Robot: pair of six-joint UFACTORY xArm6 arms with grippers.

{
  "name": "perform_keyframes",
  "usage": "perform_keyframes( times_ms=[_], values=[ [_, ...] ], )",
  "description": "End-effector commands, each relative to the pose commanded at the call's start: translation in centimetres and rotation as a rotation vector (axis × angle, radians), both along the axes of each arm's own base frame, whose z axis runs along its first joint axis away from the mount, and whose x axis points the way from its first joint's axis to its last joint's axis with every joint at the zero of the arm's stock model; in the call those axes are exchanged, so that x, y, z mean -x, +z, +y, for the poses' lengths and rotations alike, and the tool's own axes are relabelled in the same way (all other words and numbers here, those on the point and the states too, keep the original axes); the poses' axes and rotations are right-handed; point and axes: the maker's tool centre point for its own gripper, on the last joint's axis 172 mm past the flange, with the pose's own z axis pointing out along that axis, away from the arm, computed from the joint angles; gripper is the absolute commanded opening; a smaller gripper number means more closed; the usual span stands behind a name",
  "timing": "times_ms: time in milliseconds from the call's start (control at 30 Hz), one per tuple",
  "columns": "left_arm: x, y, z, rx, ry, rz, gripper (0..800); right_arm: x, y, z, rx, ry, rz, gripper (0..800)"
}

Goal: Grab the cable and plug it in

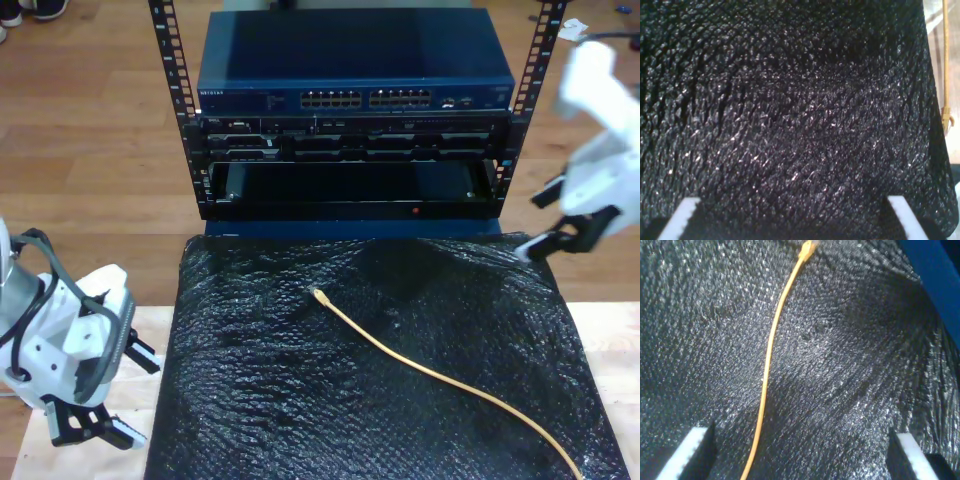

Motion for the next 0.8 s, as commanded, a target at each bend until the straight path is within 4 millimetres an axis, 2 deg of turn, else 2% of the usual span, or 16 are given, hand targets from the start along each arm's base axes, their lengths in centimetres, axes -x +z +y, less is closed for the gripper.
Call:
perform_keyframes(
  times_ms=[200,267,400,567,633,733,800],
  values=[
    [-1.2,-0.3,-0.4,-0.028,0.019,-0.012,800,-1.0,-1.5,2.6,0.033,-0.005,0.011,799],
    [-1.5,-0.4,-0.6,-0.039,0.027,-0.011,800,-1.3,-2.6,2.7,0.07,-0.017,0.026,799],
    [-2.6,-0.2,-0.4,-0.05,0.049,-0.021,800,-1.1,-4.4,4.4,0.177,-0.009,0.043,799],
    [-3.6,-0.3,0.0,-0.052,0.063,-0.005,800,-1.2,-6.1,4.6,0.311,-0.058,0.056,799],
    [-4.0,-0.1,0.1,-0.052,0.063,-0.007,800,-0.9,-7.4,5.0,0.36,-0.059,0.075,798],
    [-4.7,0.5,0.3,-0.056,0.064,-0.022,800,-0.6,-8.9,6.1,0.397,-0.063,0.097,798],
    [-4.9,0.6,0.4,-0.056,0.064,-0.023,800,-0.8,-9.1,6.8,0.399,-0.069,0.09,796]
  ],
)
